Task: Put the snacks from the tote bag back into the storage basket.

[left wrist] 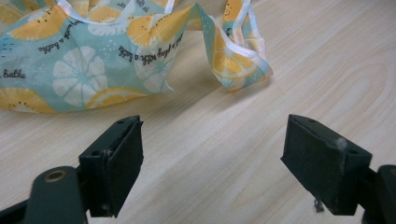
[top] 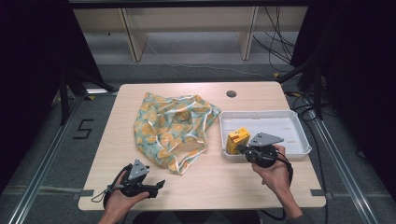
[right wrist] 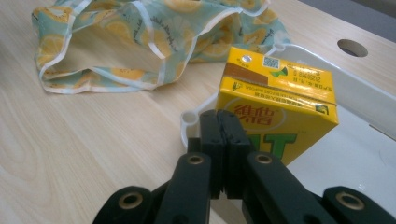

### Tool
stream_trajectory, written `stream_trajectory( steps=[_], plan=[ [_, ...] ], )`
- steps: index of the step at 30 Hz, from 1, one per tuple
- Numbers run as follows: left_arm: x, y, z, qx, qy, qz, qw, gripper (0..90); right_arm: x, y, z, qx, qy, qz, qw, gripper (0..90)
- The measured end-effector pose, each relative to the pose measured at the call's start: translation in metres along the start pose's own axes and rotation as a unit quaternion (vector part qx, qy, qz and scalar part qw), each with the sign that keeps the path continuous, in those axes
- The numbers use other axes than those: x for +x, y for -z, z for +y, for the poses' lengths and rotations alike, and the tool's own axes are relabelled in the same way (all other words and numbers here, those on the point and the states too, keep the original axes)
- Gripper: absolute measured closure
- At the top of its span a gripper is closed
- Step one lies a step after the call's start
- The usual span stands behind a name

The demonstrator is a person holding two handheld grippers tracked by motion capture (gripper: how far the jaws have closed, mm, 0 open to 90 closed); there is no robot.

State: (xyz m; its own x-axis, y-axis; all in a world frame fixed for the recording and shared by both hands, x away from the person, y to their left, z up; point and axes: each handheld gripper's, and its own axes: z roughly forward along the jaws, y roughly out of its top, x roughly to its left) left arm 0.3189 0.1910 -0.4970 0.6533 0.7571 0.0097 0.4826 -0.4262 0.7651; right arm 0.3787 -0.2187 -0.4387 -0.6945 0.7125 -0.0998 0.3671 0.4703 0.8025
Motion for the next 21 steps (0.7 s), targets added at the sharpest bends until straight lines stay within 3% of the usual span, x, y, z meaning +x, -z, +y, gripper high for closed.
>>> stream_trajectory(
  steps=[3, 4, 5, 11, 17, 21],
  plan=[
    [-0.001, -0.001, 0.0, -0.003, 0.008, 0.002, 1.0, 19.4, 0.0, -0.002, -0.001, 0.008, 0.003, -0.002, 1.0, 90.0],
    [-0.001, -0.001, 0.0, -0.003, 0.012, 0.002, 0.9999, 19.4, 0.002, -0.003, -0.002, 0.005, -0.007, -0.005, 1.0, 90.0],
    [-0.001, -0.001, 0.0, 0.0, 0.006, 0.004, 1.0, 19.5, 0.0, -0.004, -0.002, 0.006, 0.002, -0.007, 1.0, 90.0],
    [-0.001, -0.002, 0.0, -0.002, 0.009, 0.0, 1.0, 19.4, 0.001, -0.009, -0.002, 0.012, 0.0, -0.007, 0.9999, 90.0],
    [0.0, -0.001, 0.0, 0.004, -0.002, -0.001, 1.0, 19.5, 0.0, -0.014, -0.002, 0.018, 0.007, -0.005, 0.9998, 90.0],
    [0.0, -0.002, -0.001, 0.004, -0.004, -0.001, 1.0, 19.4, 0.002, -0.016, -0.001, 0.021, -0.004, -0.004, 0.9998, 90.0]
  ],
)
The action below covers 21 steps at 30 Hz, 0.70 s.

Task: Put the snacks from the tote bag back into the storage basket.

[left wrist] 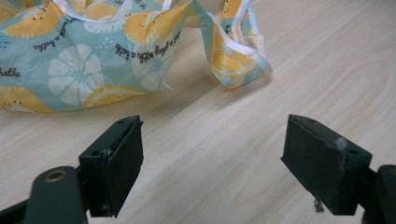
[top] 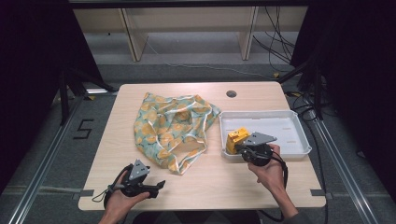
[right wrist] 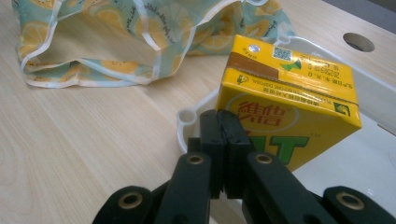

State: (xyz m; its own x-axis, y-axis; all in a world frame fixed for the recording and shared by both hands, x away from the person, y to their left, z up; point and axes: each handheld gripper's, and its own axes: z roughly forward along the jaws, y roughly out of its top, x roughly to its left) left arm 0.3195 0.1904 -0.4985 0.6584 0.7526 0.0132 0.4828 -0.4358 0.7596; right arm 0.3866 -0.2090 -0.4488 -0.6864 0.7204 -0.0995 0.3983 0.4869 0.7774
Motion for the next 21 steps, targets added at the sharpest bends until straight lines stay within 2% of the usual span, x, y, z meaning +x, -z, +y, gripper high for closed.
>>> stream_trajectory(
  steps=[1, 4, 5, 9, 11, 12, 16, 18, 21],
  plan=[
    [0.0, 0.0, 0.0, 0.0, 0.0, 0.0, 1.0, 19.4, -0.001, -0.001, 0.0, -0.007, 0.011, -0.005, 0.9999, 90.0],
    [0.0, 0.0, 0.0, 0.0, 0.002, 0.0, 1.0, 19.4, 0.001, -0.002, 0.001, 0.001, -0.003, 0.001, 1.0, 90.0],
    [-0.001, -0.001, 0.0, 0.0, 0.012, -0.001, 0.9999, 19.5, 0.001, -0.002, 0.001, -0.003, 0.003, -0.005, 1.0, 90.0],
    [-0.001, -0.001, 0.0, 0.001, 0.011, -0.001, 0.9999, 19.4, 0.0, -0.005, 0.002, -0.006, 0.008, -0.007, 0.9999, 90.0],
    [-0.001, -0.001, 0.0, 0.002, 0.009, -0.002, 1.0, 19.5, 0.001, -0.006, 0.003, -0.005, 0.002, -0.006, 1.0, 90.0],
    [-0.001, -0.001, 0.0, 0.002, 0.009, -0.002, 1.0, 19.5, 0.0, -0.007, 0.003, -0.006, 0.009, -0.005, 0.9999, 90.0],
    [-0.001, -0.001, 0.0, 0.0, 0.012, -0.001, 0.9999, 19.4, 0.001, -0.008, 0.004, -0.008, 0.002, -0.007, 0.9999, 90.0],
    [-0.002, -0.002, 0.0, -0.003, 0.013, 0.0, 0.9999, 19.4, 0.002, -0.01, 0.005, -0.007, -0.011, -0.009, 0.9999, 90.0],
    [-0.002, -0.002, 0.0, -0.003, 0.012, -0.002, 0.9999, 19.4, 0.002, -0.012, 0.006, -0.009, -0.005, -0.009, 0.9999, 89.6]
  ],
)
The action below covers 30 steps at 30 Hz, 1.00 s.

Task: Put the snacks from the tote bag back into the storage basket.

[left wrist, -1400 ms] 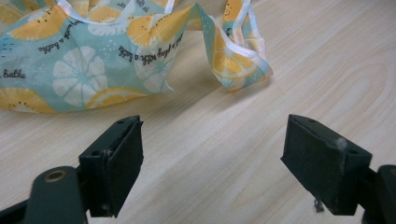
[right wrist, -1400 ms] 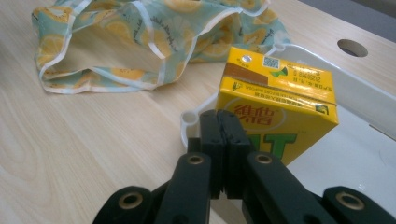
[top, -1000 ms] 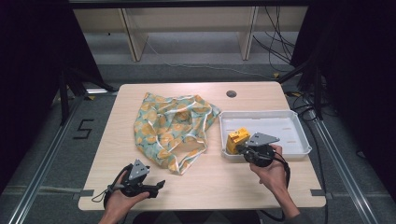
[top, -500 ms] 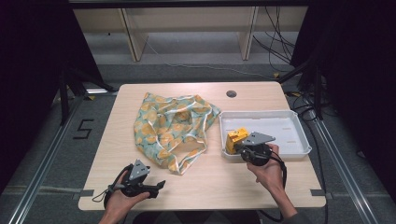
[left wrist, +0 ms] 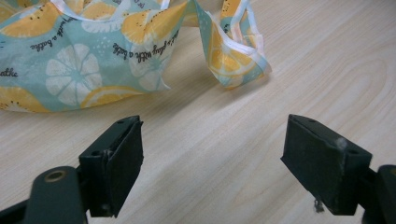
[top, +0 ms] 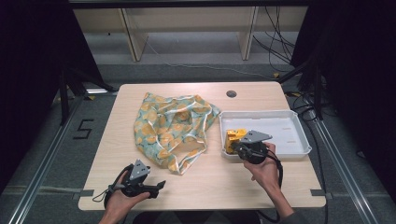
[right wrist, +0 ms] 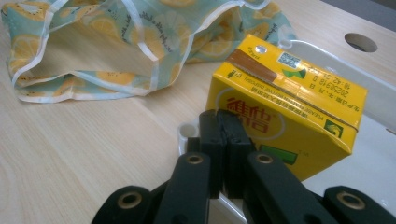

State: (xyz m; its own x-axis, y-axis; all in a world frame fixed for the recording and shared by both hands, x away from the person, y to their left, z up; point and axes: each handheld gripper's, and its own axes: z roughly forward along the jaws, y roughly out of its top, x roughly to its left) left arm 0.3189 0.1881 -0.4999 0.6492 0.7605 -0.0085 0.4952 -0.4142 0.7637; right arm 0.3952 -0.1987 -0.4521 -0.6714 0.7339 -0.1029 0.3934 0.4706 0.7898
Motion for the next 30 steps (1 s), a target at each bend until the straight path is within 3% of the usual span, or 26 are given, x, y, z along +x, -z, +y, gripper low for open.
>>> stream_trajectory(
  steps=[1, 5, 6, 7, 8, 10, 14, 15, 16, 18, 19, 20, 23, 25, 30],
  plan=[
    [0.0, 0.0, 0.0, 0.002, 0.0, 0.0, 1.0, 19.4, 0.002, 0.0, 0.001, 0.006, -0.015, 0.003, 0.9999, 89.5],
    [0.0, 0.001, 0.0, 0.002, -0.002, 0.001, 1.0, 19.4, 0.002, -0.002, 0.001, 0.0, 0.003, 0.0, 1.0, 89.1],
    [0.001, 0.001, 0.001, 0.003, -0.011, 0.002, 0.9999, 19.5, 0.003, -0.002, 0.001, 0.002, -0.003, -0.001, 1.0, 88.6],
    [0.001, 0.001, 0.001, 0.003, -0.011, 0.002, 0.9999, 19.4, 0.003, -0.002, 0.001, 0.003, -0.005, 0.0, 1.0, 88.0],
    [0.0, 0.0, 0.0, -0.001, 0.003, 0.001, 1.0, 19.5, 0.005, -0.001, 0.001, 0.007, -0.013, 0.003, 0.9999, 87.3],
    [0.001, 0.001, 0.001, 0.005, -0.003, 0.0, 1.0, 19.5, 0.006, 0.0, 0.001, 0.005, -0.014, 0.007, 0.9999, 84.8],
    [0.0, 0.001, 0.001, 0.002, 0.002, 0.0, 1.0, 19.5, 0.007, 0.004, 0.001, -0.012, -0.006, 0.014, 0.9998, 75.9],
    [0.0, 0.001, 0.001, 0.001, -0.001, 0.0, 1.0, 19.5, 0.009, 0.007, 0.001, -0.009, -0.019, 0.015, 0.9997, 74.0],
    [-0.001, 0.0, 0.002, -0.005, 0.005, 0.0, 1.0, 19.5, 0.008, 0.008, 0.0, -0.017, -0.009, 0.016, 0.9997, 71.8],
    [-0.001, 0.0, 0.004, -0.003, 0.0, 0.002, 1.0, 19.4, 0.01, 0.012, -0.002, -0.01, -0.032, 0.023, 0.9992, 67.7],
    [-0.001, -0.001, 0.003, -0.004, -0.003, 0.002, 1.0, 19.4, 0.008, 0.011, -0.003, -0.019, -0.019, 0.021, 0.9994, 66.2],
    [-0.002, -0.002, 0.002, -0.003, 0.005, 0.0, 1.0, 19.4, 0.007, 0.012, -0.004, -0.016, -0.022, 0.027, 0.9993, 63.8],
    [0.0, -0.002, 0.002, -0.002, 0.006, 0.004, 1.0, 19.4, 0.01, 0.016, -0.007, -0.014, -0.047, 0.031, 0.9983, 55.2],
    [0.001, 0.0, 0.003, 0.002, -0.003, 0.003, 1.0, 19.4, 0.009, 0.018, -0.009, -0.021, -0.049, 0.029, 0.9981, 49.8],
    [-0.001, 0.0, 0.001, -0.006, 0.002, 0.002, 1.0, 19.4, 0.006, 0.026, -0.013, -0.037, -0.064, 0.028, 0.9969, 41.5]
  ],
)
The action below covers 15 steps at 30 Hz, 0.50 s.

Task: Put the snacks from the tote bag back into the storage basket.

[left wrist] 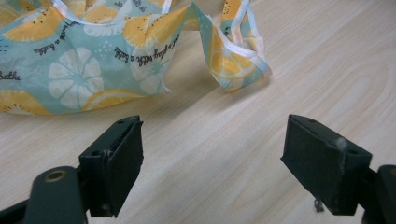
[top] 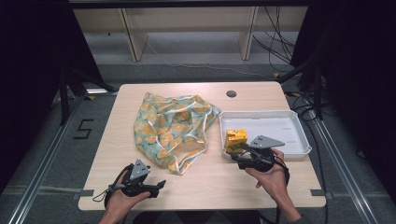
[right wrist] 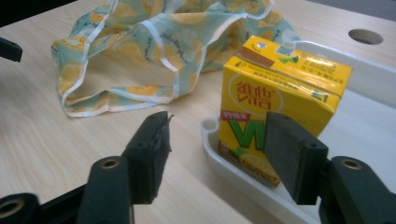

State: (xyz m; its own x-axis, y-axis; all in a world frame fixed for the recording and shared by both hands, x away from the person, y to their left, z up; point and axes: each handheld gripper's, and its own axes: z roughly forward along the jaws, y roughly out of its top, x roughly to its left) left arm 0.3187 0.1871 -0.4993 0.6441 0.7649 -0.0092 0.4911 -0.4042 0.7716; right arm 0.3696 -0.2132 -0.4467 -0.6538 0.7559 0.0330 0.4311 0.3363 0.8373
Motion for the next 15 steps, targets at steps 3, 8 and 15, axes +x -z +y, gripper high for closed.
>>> stream_trajectory(
  steps=[3, 8, 15],
  plan=[
    [0.002, 0.002, -0.001, 0.004, -0.004, 0.002, 1.0, 19.5, 0.0, 0.004, -0.003, 0.006, -0.017, 0.006, 0.9998, 40.0],
    [0.004, 0.005, -0.001, 0.005, -0.011, 0.005, 0.9999, 19.5, -0.001, 0.005, -0.007, 0.0, -0.012, 0.009, 0.9999, 36.9],
    [0.003, 0.005, -0.002, 0.006, -0.011, 0.007, 0.9999, 19.4, -0.001, 0.009, -0.012, -0.005, -0.018, 0.025, 0.9995, 30.7]
  ],
)
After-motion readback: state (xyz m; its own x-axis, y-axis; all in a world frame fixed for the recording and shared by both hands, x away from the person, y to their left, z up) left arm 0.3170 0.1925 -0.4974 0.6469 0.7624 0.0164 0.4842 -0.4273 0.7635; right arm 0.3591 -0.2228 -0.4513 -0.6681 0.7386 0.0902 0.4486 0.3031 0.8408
